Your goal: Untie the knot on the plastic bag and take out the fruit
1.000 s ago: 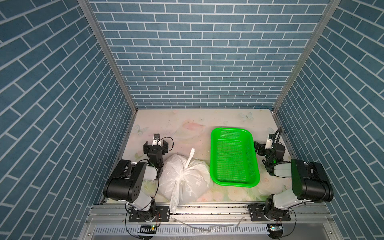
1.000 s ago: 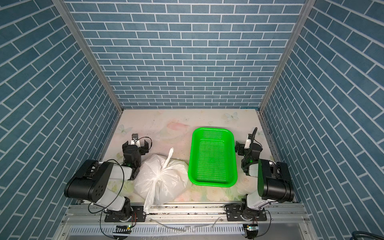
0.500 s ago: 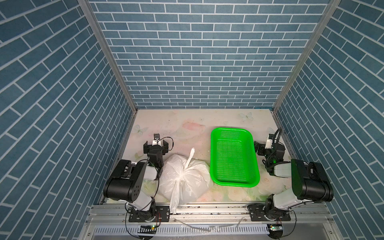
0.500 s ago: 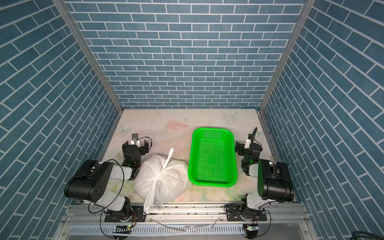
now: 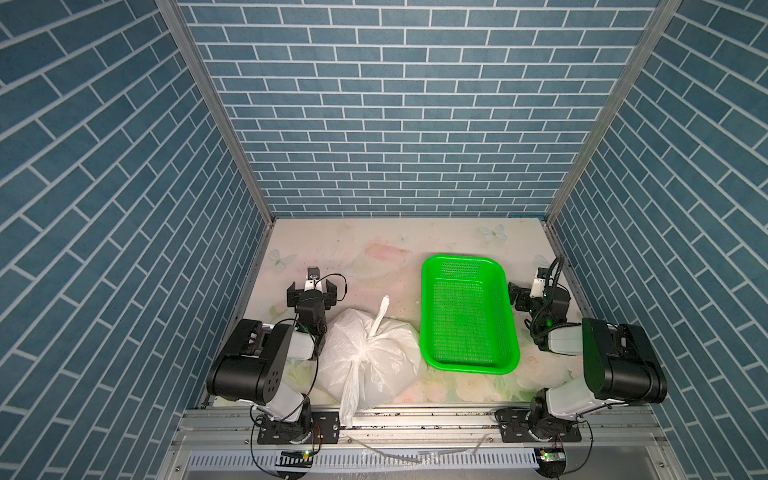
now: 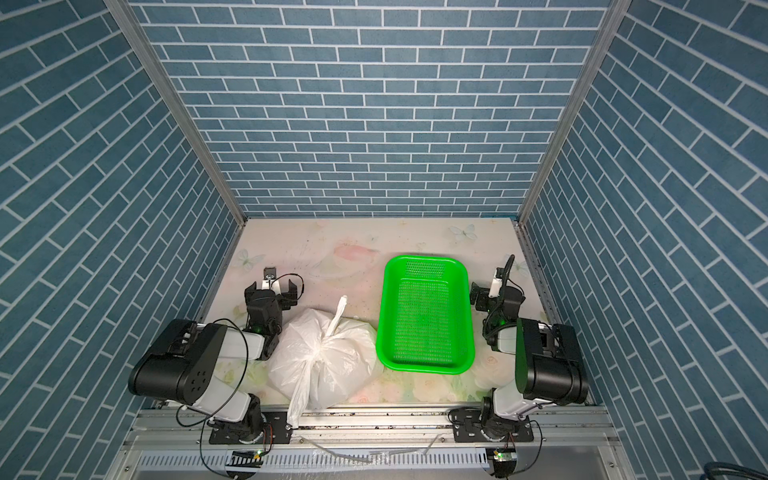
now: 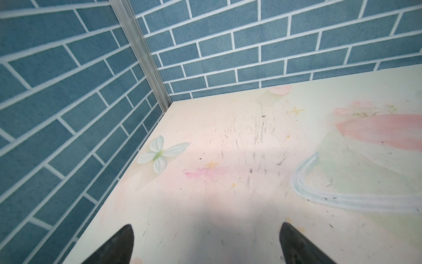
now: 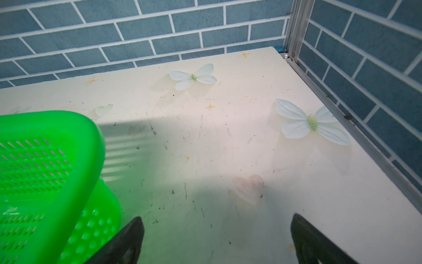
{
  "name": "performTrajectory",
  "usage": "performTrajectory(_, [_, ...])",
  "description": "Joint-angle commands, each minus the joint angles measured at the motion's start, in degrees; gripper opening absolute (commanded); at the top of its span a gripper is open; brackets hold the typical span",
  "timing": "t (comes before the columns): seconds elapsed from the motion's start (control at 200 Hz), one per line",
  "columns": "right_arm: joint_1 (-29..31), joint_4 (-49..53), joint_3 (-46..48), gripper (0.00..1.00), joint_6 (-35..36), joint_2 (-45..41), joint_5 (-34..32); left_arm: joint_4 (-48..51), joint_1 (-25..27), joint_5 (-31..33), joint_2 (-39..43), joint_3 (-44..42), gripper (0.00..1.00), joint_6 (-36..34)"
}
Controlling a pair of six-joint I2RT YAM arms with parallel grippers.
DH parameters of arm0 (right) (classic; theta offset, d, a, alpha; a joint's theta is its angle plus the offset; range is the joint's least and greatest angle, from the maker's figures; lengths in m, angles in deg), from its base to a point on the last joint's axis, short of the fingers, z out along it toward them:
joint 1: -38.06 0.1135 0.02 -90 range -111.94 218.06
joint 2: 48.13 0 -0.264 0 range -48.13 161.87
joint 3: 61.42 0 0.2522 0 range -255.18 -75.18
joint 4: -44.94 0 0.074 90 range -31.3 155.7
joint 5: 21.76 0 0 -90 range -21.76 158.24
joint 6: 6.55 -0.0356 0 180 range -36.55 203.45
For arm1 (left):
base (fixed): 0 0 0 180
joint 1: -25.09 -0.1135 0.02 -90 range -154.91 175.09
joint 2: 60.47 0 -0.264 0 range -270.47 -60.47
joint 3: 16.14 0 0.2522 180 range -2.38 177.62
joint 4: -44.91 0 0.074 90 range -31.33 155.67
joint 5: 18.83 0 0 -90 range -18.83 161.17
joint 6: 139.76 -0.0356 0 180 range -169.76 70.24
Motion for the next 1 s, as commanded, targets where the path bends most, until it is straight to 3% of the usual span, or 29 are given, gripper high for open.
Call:
performTrajectory(0.0, [0.3, 0.0, -2.0, 0.99, 2.4, 0.8, 0.7, 1.1, -0.3, 0.3, 0.0, 0.8, 1.00, 0.4])
performTrajectory(0.125, [0.2, 0.6, -1.9, 0.99, 1.6, -0.6, -1.2, 0.1, -0.3, 0.3, 0.7, 0.2, 1.00, 0.2])
performTrajectory(0.24, [0.3, 12.0, -5.1, 0.99, 0.8, -6.8, -3.9, 2.7, -0.3, 1.0, 4.4, 0.0, 1.00, 0.4])
performTrajectory(0.505, [2.8, 43.6, -19.0, 0.99, -2.2, -16.9, -7.8, 28.5, -0.3, -0.9, 17.0, 10.3, 1.00, 0.1])
performTrajectory(0.625, [7.3, 59.5, -28.7, 0.91, -3.8, -17.5, -6.2, 38.1, -0.3, -3.7, 18.8, 16.1, 1.00, 1.8])
performTrajectory(0.72, [14.2, 68.6, -34.7, 0.86, -5.4, -16.8, -6.6, 44.0, -0.3, -7.2, 19.6, 19.9, 0.99, 4.5])
performTrajectory(0.995, [26.2, 74.5, -41.3, 0.76, -20.7, -7.4, -6.1, 53.3, 1.3, -12.7, 19.3, 25.8, 1.00, 10.2])
